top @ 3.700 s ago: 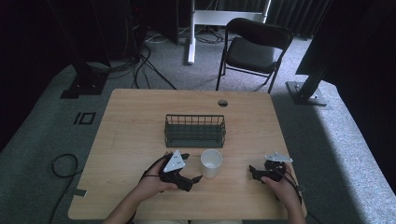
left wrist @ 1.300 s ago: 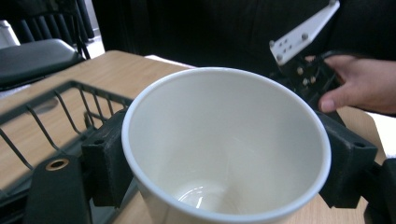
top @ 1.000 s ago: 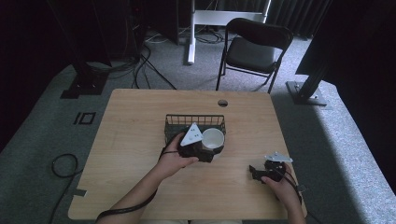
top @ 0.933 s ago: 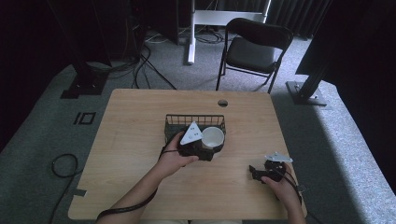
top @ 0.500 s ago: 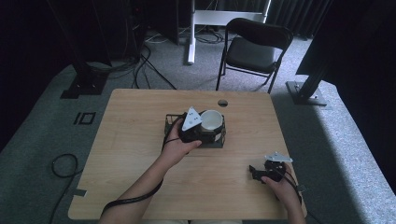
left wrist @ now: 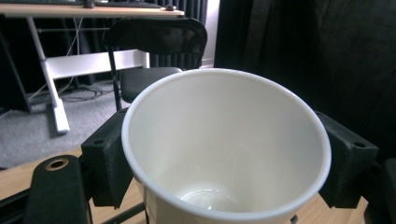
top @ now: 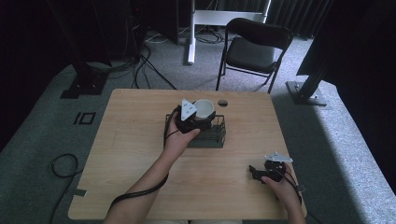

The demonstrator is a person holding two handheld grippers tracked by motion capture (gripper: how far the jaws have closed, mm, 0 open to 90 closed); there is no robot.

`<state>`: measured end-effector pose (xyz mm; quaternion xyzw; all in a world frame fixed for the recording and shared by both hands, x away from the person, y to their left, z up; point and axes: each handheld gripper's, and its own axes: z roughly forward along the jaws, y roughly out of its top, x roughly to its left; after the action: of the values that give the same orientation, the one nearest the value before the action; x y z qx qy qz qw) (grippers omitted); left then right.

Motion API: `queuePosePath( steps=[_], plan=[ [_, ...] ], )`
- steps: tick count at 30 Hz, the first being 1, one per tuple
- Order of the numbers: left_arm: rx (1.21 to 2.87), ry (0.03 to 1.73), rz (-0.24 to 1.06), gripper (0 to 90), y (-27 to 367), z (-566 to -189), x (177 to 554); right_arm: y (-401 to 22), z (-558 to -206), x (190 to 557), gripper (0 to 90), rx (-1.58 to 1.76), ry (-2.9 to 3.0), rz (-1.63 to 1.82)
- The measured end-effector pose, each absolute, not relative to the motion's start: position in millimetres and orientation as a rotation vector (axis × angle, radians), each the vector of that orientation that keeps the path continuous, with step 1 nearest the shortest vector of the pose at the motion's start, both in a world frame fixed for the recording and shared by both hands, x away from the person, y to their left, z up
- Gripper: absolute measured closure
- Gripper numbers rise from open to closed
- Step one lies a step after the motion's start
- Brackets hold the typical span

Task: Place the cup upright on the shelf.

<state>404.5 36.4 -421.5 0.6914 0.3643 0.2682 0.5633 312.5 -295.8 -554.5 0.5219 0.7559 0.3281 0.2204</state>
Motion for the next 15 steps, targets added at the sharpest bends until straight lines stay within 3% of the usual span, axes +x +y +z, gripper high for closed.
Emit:
queuePosePath(
  steps=[15],
  plan=[
    [1.679,0.929,0.623,20.5,34,-463,422,-296,-555,312,11.6,1.443,2.092,0.907]
  ],
)
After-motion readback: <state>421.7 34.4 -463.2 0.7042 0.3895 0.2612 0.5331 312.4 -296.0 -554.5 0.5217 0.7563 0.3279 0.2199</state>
